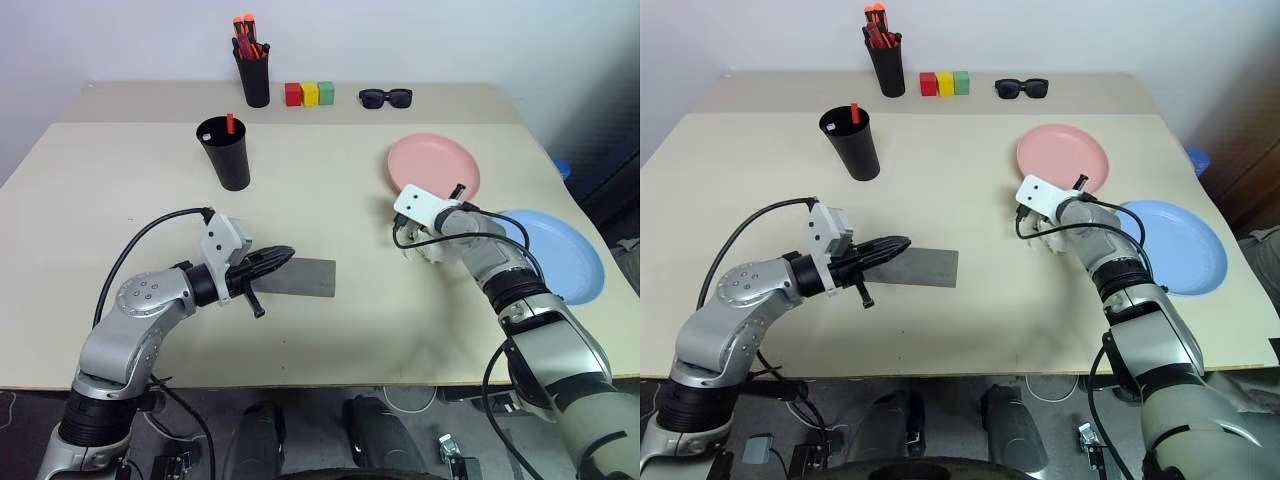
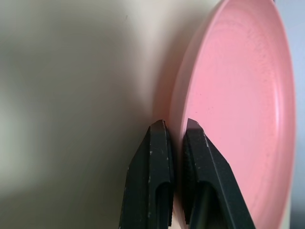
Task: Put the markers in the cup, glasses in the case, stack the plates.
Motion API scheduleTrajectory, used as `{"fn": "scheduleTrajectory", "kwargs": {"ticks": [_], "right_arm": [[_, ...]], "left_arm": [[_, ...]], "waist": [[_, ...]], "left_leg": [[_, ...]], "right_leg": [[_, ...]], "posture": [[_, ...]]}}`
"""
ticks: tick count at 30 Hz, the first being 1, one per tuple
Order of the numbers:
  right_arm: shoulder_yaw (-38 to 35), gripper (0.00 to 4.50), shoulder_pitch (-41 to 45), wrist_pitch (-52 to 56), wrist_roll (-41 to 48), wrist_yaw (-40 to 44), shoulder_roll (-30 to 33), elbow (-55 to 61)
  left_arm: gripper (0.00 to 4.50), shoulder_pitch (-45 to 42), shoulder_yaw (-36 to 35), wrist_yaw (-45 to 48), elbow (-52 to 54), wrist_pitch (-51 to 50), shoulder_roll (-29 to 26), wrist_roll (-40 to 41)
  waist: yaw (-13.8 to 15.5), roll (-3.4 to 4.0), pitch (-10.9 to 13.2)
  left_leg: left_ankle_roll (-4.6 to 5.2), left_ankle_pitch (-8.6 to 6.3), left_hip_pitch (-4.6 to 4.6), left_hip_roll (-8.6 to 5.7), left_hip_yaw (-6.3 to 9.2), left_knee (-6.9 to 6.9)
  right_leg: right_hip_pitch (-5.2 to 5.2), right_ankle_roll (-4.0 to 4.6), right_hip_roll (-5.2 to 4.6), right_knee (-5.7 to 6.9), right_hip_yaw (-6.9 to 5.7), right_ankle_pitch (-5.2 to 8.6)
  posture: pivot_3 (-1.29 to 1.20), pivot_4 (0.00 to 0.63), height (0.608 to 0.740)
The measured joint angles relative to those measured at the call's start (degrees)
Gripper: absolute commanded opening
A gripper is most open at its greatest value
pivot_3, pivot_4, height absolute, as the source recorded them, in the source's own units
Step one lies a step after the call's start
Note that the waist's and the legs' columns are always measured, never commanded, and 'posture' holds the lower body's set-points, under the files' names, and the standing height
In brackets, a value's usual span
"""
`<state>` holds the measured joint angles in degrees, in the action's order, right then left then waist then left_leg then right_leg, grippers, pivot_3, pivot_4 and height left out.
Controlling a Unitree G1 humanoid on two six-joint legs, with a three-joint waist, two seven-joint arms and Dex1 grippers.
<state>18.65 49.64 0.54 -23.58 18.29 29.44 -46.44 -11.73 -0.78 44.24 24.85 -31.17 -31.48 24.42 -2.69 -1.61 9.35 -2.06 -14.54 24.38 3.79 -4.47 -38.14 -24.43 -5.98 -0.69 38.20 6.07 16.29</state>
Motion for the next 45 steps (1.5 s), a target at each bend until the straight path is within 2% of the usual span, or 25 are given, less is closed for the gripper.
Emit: {"fn": "scheduleTrajectory", "kwargs": {"ticks": [3, 5, 9, 15, 19, 22, 26, 32, 37, 42, 43, 45], "right_arm": [[-1.89, 0.02, -2.14, -0.35, 0.19, 0.18, 2.29, 7.96], [-4.55, 0.02, -5.50, 0.42, 1.30, 1.84, 5.24, 17.45], [-14.65, 0.02, -16.34, 7.95, 7.38, 8.69, 12.90, 36.54], [-30.41, 0.02, -39.56, 16.93, 12.44, 20.30, 25.52, 54.64], [-36.25, 0.02, -51.61, 19.15, 12.98, 24.64, 27.83, 59.14], [-37.30, 1.06, -57.31, 18.93, 12.66, 26.47, 28.09, 60.44], [-37.42, 3.10, -57.70, 19.26, 14.44, 27.85, 28.00, 62.44], [-36.26, 3.10, -52.40, 19.12, 19.41, 28.54, 26.20, 65.87], [-27.30, 3.10, -46.05, 20.96, 21.68, 26.99, 18.45, 66.27], [-18.29, 3.10, -42.33, 20.64, 16.88, 21.35, 14.10, 60.38], [-17.48, 2.56, -42.29, 20.29, 16.04, 20.46, 13.88, 59.04], [-16.72, 1.85, -41.99, 19.49, 14.80, 18.77, 13.39, 57.60]], "left_arm": [[0.00, -1.16, 0.59, 0.24, -0.66, 0.24, 0.26, 0.00], [0.00, -2.83, 1.21, 0.65, -2.29, 0.60, 0.52, -0.01], [0.00, -4.82, 2.20, 2.21, -5.94, 2.02, 1.00, -0.04], [0.00, -8.37, 4.70, 5.37, -12.98, 5.91, 1.94, -1.32], [0.00, -10.12, 6.27, 7.00, -16.38, 8.06, 2.41, -2.31], [0.00, -10.48, 6.99, 7.81, -17.67, 9.12, 2.95, -2.76], [0.00, -10.57, 7.02, 8.01, -18.04, 9.36, 3.01, -2.94], [0.00, -9.77, 6.65, 7.06, -17.58, 9.37, 2.94, -2.96], [0.00, -7.29, 6.45, 5.75, -15.67, 9.17, 2.60, -2.94], [0.00, -6.28, 6.01, 4.08, -13.15, 8.84, 2.47, -2.77], [0.00, -6.02, 5.80, 3.87, -12.74, 8.74, 2.29, -2.69], [0.00, -5.61, 5.46, 3.33, -12.43, 8.17, 2.17, -2.64]], "waist": [[0.27, 0.02, 0.01], [0.65, 0.04, 0.03], [1.85, 0.05, 0.03], [2.03, 0.08, 0.00], [1.13, 0.16, -0.04], [0.67, 0.16, -0.04], [0.11, 0.16, -0.04], [0.35, 0.14, -0.03], [0.31, 0.11, -0.02], [0.80, 0.12, -0.02], [0.94, 0.12, -0.03], [1.23, 0.12, -0.03]], "left_leg": [[0.00, 0.00, 0.02, 0.00, 0.03, 0.00], [0.00, 0.00, 0.03, -0.01, 0.04, 0.00], [0.02, -0.01, 0.03, -0.02, 0.03, 0.00], [0.04, -0.02, -0.01, -0.04, 0.05, -0.02], [0.04, -0.02, -0.12, -0.04, 0.01, -0.03], [0.04, -0.02, -0.14, -0.04, 0.04, -0.04], [0.04, -0.02, -0.15, -0.03, 0.05, -0.04], [0.04, -0.02, -0.14, -0.04, 0.07, -0.05], [0.04, -0.02, -0.14, -0.03, 0.09, -0.06], [0.04, -0.02, -0.11, -0.05, 0.06, -0.08], [0.04, -0.02, -0.11, -0.05, 0.05, -0.08], [0.04, -0.02, -0.11, -0.05, 0.04, -0.08]], "right_leg": [[0.00, 0.00, 0.00, -0.01, -0.02, 0.00], [0.01, 0.00, -0.01, -0.04, -0.02, 0.00], [0.03, -0.01, -0.01, -0.09, -0.02, 0.01], [0.12, 0.00, 0.00, -0.12, -0.03, 0.02], [0.12, -0.01, 0.03, -0.09, 0.04, 0.02], [0.16, -0.01, 0.04, -0.08, 0.04, 0.02], [0.17, -0.02, 0.05, -0.08, 0.05, 0.01], [0.21, -0.02, 0.04, -0.09, 0.04, 0.02], [0.22, -0.01, 0.04, -0.07, 0.03, 0.02], [0.21, 0.00, 0.01, -0.08, 0.03, 0.03], [0.21, 0.00, 0.01, -0.09, 0.03, 0.03], [0.20, 0.00, 0.01, -0.08, 0.03, 0.02]], "posture": [[0.00, 0.150, 0.725], [0.00, 0.150, 0.725], [0.00, 0.150, 0.725], [0.00, 0.150, 0.725], [0.00, 0.150, 0.725], [0.00, 0.150, 0.725], [0.00, 0.150, 0.725], [0.00, 0.150, 0.725], [0.00, 0.150, 0.725], [0.00, 0.150, 0.725], [0.00, 0.150, 0.725], [0.00, 0.150, 0.725]]}}
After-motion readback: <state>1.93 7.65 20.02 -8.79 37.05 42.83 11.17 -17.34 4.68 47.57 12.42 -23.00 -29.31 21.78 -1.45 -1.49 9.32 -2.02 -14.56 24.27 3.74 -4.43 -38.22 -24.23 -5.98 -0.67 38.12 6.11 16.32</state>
